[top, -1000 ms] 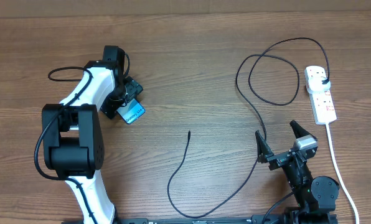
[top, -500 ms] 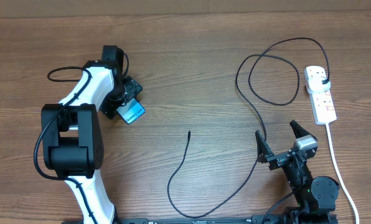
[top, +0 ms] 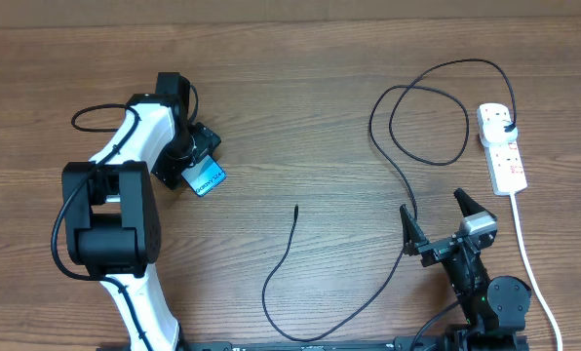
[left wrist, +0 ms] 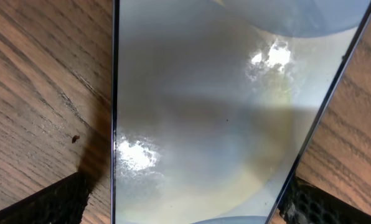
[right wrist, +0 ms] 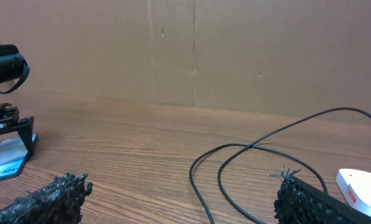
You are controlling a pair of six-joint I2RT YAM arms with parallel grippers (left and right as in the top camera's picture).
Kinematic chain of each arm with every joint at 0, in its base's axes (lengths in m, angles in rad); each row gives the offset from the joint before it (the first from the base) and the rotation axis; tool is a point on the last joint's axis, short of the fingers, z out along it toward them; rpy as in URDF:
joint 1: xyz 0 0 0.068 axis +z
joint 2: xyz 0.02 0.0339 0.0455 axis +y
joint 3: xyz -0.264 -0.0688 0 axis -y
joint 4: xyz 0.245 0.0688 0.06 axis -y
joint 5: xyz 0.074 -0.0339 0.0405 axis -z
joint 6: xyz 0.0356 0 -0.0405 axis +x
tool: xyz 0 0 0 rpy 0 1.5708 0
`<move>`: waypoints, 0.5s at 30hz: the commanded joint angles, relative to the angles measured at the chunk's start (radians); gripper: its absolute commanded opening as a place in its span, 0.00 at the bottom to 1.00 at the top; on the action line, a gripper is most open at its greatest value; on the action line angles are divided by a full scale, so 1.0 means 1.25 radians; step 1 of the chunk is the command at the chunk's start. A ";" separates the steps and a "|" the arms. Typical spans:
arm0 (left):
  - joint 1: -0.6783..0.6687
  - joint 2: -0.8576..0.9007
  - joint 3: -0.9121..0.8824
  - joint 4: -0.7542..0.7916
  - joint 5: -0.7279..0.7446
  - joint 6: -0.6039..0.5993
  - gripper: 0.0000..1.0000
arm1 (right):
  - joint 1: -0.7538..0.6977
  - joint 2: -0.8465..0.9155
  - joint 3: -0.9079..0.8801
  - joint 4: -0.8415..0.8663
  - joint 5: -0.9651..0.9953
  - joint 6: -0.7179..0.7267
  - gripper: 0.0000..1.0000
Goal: Plug charger to phone and switch on socket
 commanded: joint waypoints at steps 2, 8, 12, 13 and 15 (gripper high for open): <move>0.005 0.064 -0.031 -0.015 -0.019 0.022 1.00 | 0.004 -0.006 -0.009 0.005 0.005 -0.001 1.00; 0.005 0.064 -0.031 -0.053 -0.104 0.022 1.00 | 0.004 -0.006 -0.009 0.005 0.005 -0.001 1.00; 0.005 0.064 -0.031 -0.053 -0.102 0.020 1.00 | 0.004 -0.006 -0.009 0.005 0.005 -0.001 1.00; 0.005 0.064 -0.031 -0.056 -0.102 0.019 1.00 | 0.004 -0.006 -0.009 0.005 0.005 -0.001 1.00; 0.005 0.064 -0.031 -0.057 -0.102 0.019 1.00 | 0.005 -0.006 -0.009 0.005 0.005 -0.001 1.00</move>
